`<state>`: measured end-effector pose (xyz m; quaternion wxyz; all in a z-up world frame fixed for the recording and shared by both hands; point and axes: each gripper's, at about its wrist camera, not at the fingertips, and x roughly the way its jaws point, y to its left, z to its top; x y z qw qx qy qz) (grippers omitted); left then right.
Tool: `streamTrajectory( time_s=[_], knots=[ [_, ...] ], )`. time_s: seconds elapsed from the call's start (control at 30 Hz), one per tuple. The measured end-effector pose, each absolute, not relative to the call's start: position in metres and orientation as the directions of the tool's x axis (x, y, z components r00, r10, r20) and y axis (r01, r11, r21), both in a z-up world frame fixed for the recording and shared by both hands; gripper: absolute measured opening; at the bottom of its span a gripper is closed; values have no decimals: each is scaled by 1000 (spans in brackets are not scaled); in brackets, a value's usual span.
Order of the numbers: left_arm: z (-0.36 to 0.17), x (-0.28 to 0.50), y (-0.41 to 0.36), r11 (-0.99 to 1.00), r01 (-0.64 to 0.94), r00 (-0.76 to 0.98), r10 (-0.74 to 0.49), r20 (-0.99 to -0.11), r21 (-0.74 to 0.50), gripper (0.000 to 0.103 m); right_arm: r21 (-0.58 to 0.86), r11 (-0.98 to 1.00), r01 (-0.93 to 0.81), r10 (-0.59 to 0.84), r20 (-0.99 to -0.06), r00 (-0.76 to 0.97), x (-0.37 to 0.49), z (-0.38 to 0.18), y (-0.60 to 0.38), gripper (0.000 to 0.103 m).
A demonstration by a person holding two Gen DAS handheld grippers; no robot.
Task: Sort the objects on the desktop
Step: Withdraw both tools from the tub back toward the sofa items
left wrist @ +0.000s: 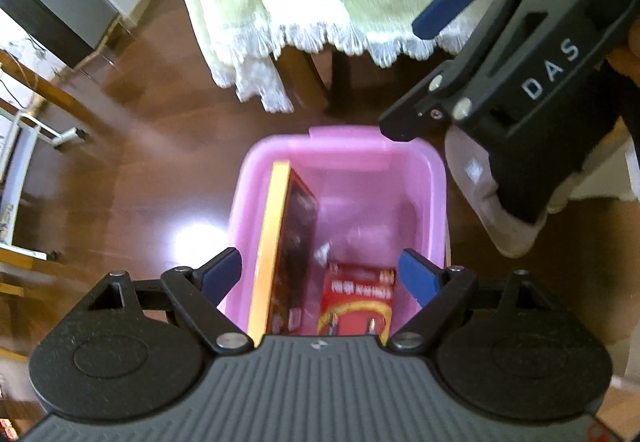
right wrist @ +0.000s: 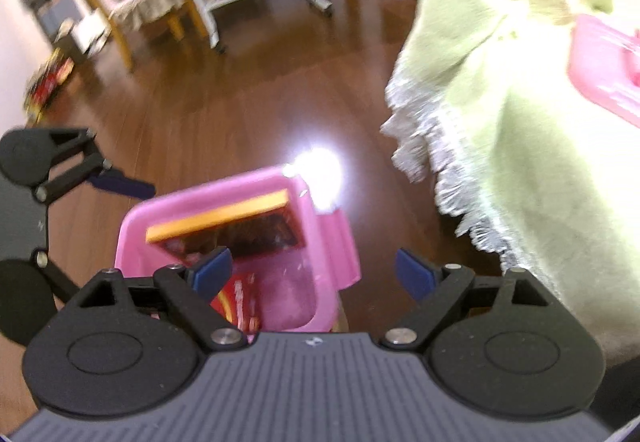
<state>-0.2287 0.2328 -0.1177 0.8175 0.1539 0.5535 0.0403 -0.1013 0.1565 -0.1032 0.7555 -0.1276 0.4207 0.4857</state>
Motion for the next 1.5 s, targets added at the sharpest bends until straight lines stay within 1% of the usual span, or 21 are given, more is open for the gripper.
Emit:
streamTrajectory(
  time_s=[0.1,0.13,0.23,0.37,0.5,0.73,1.0,1.3,1.5],
  knots=[
    [-104,-220,229,950,79,440,239,-866,302,91,214,535,-817,652,-719,239,-87,-90,143,87],
    [-100,-216,227,950,73,463,238,-854,305,94,208,544,-813,656,-710,257,-82,-87,139,87],
    [-92,-205,218,943,93,513,228,-827,318,99,202,598,-776,653,-683,326,-62,-78,120,87],
    [-81,-186,205,936,113,560,216,-800,332,102,205,674,-709,635,-651,415,-33,-67,93,87],
    [-69,-169,193,941,133,601,173,-780,311,102,191,739,-646,600,-624,501,-9,-60,62,87],
    [-52,-122,166,916,213,657,122,-744,339,102,168,839,-517,506,-592,628,33,-47,0,89],
    [-33,-55,120,846,366,695,29,-719,388,102,135,915,-381,386,-570,725,62,-43,-67,90],
    [-25,31,73,741,528,697,-99,-711,414,102,120,962,-245,270,-554,788,102,-49,-124,90],
    [-33,85,45,650,618,671,-140,-728,443,102,104,973,-205,228,-519,824,122,-60,-146,90]
  ],
)
